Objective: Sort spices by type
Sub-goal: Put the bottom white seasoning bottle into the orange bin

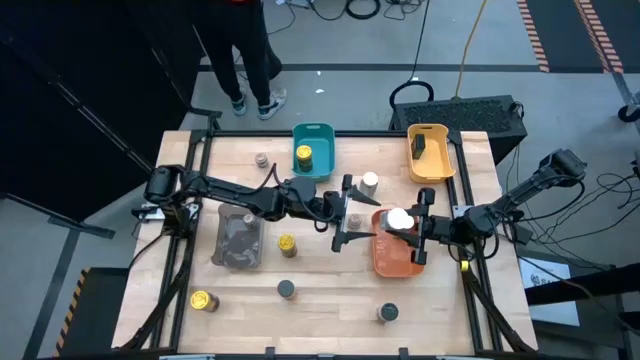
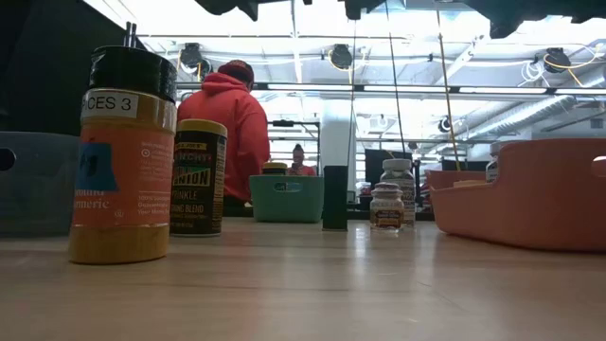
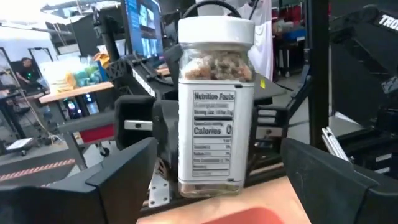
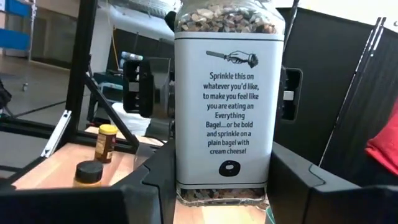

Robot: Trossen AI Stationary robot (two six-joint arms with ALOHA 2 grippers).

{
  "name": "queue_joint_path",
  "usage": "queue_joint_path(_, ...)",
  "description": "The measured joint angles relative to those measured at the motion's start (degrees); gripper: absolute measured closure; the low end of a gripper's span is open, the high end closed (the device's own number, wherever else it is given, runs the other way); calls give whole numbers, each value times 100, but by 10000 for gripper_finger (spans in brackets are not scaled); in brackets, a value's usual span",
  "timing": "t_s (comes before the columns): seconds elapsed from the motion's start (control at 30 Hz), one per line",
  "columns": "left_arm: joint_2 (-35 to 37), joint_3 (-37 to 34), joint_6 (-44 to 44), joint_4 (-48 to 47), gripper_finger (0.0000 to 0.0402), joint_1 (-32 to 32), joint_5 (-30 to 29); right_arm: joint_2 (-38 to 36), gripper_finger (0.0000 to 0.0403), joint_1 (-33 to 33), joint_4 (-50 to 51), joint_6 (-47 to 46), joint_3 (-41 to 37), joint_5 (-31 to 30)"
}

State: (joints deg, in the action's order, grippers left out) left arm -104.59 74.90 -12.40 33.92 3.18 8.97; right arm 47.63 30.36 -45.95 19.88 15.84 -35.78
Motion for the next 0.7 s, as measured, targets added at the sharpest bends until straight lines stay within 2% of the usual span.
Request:
queue_joint_path(0.5, -487, 356, 48, 179, 55, -98, -83, 130, 242, -141, -10, -116, 0, 157)
queue_joint_path(0.7, -486, 356, -24, 266, 110, -92, -87, 132, 242, -143, -19, -120, 2, 159)
